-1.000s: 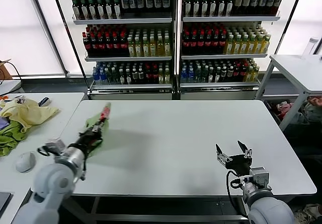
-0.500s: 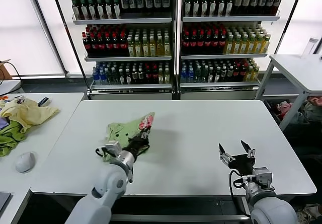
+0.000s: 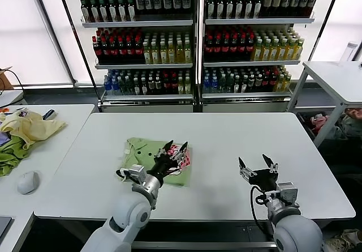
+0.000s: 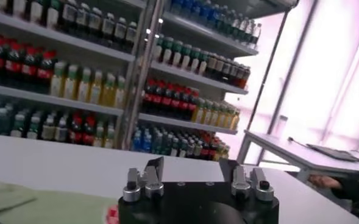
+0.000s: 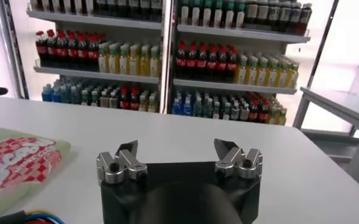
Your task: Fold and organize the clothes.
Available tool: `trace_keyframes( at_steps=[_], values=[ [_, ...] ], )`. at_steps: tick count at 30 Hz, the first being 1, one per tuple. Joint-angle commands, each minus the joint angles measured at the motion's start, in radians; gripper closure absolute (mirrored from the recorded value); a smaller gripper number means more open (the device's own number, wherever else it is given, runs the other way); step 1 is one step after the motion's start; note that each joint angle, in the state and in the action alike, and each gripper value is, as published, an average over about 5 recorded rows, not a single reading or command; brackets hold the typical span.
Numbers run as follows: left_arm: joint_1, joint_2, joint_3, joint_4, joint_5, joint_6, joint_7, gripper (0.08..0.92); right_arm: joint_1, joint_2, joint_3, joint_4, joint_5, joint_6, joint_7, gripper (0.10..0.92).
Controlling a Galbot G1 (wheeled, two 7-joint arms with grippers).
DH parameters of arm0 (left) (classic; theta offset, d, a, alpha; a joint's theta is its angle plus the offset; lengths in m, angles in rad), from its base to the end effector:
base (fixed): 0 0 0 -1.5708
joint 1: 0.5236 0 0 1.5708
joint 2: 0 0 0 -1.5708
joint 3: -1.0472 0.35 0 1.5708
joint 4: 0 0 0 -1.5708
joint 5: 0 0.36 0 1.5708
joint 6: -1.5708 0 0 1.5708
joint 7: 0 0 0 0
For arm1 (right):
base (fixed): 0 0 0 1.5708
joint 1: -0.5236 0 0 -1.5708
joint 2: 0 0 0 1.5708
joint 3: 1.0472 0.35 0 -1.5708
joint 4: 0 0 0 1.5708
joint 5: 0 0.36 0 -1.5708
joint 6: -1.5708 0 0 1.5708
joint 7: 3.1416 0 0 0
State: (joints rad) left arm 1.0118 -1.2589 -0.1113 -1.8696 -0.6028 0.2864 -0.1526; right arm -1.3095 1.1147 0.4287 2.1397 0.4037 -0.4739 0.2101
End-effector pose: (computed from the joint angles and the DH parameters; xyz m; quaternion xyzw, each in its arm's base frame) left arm 0.3247 -0.0563 -0.2632 -0.1968 -0.9688 0.1225 0.0879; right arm 0.2520 -0.0429 -0.2258 0.0525 -0.9904 0.0414 0.1213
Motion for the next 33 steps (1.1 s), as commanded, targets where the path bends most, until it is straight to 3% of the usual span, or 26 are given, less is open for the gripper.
trace_keyframes(
  at_steps=[1, 7, 21, 33],
  values=[
    [0.117, 0.122, -0.234, -0.031, 0.06, -0.097, -0.042, 0.324, 0.265, 0.127, -0.273, -0.201, 0.015, 0.01, 0.065, 0.203],
    [0.175, 0.152, -0.328, -0.029, 0.059, -0.112, -0.057, 0.189, 0.39, 0.231, -0.419, -0.365, -0.021, 0.042, 0.139, 0.203],
    [0.224, 0.152, -0.381, -0.054, 0.063, -0.129, -0.066, 0.177, 0.479, 0.345, -0.531, -0.573, -0.064, 0.022, 0.193, 0.203],
    [0.24, 0.15, -0.39, -0.059, 0.062, -0.132, -0.07, 0.177, 0.492, 0.355, -0.522, -0.642, -0.03, -0.007, 0.226, 0.217]
  ],
)
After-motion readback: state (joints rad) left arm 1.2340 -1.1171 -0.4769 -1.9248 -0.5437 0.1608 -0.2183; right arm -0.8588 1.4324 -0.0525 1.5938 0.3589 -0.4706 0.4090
